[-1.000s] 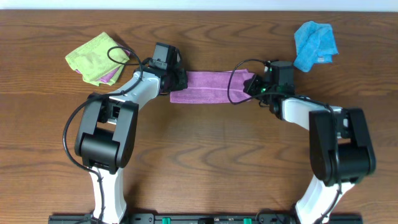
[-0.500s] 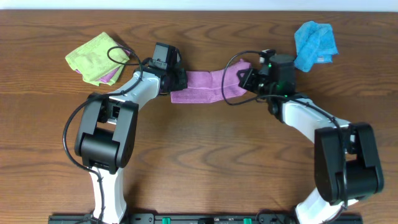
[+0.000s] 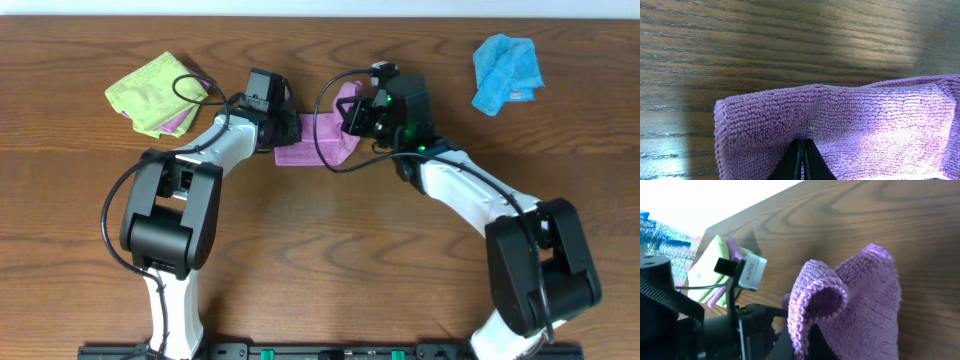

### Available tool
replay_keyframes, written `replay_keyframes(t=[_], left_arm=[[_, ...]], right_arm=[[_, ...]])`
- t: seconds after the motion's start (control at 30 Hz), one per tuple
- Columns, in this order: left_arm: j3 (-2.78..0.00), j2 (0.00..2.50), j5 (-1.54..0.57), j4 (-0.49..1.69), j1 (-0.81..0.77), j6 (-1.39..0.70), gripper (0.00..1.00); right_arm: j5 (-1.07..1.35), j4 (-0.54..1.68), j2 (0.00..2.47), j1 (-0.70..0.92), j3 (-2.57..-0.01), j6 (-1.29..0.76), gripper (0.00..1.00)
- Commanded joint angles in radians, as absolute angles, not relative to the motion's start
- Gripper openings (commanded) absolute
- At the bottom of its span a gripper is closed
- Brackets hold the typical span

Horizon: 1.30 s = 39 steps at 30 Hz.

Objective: Fold the cloth
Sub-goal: 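Hold the left end and fold the right end toward the left gripper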

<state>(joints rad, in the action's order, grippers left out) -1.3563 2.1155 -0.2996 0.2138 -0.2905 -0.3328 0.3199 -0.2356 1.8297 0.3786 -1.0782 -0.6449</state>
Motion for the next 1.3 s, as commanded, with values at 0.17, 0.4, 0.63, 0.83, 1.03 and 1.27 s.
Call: replay_keyframes(t=[0.17, 0.4, 0.63, 0.83, 1.03, 1.27], left_arm=[[-1.381, 2.083, -0.281, 0.231, -0.266, -0.321, 0.06], [-1.385, 2.009, -0.28, 0.241, -0.228, -0.316, 0.06], [-1.385, 1.902, -0.281, 0.281, -0.156, -0.283, 0.06], [-1.385, 1.822, -0.281, 0.299, -0.11, -0.283, 0.06], [-1.385, 1.778, -0.281, 0.311, -0.087, -0.276, 0.06], [-1.385, 1.769, -0.281, 0.32, -0.078, -0.276, 0.06]], right_arm=[[0.283, -0.265, 1.867, 0.432, -1.102, -0.64, 0.01], [0.284, -0.265, 1.95, 0.465, -1.156, -0.643, 0.01], [0.284, -0.243, 1.998, 0.487, -1.219, -0.642, 0.01], [0.281, -0.235, 2.047, 0.512, -1.265, -0.642, 0.01], [0.281, -0.216, 2.085, 0.532, -1.291, -0.642, 0.01], [0.289, -0.205, 2.114, 0.564, -1.309, -0.64, 0.01]])
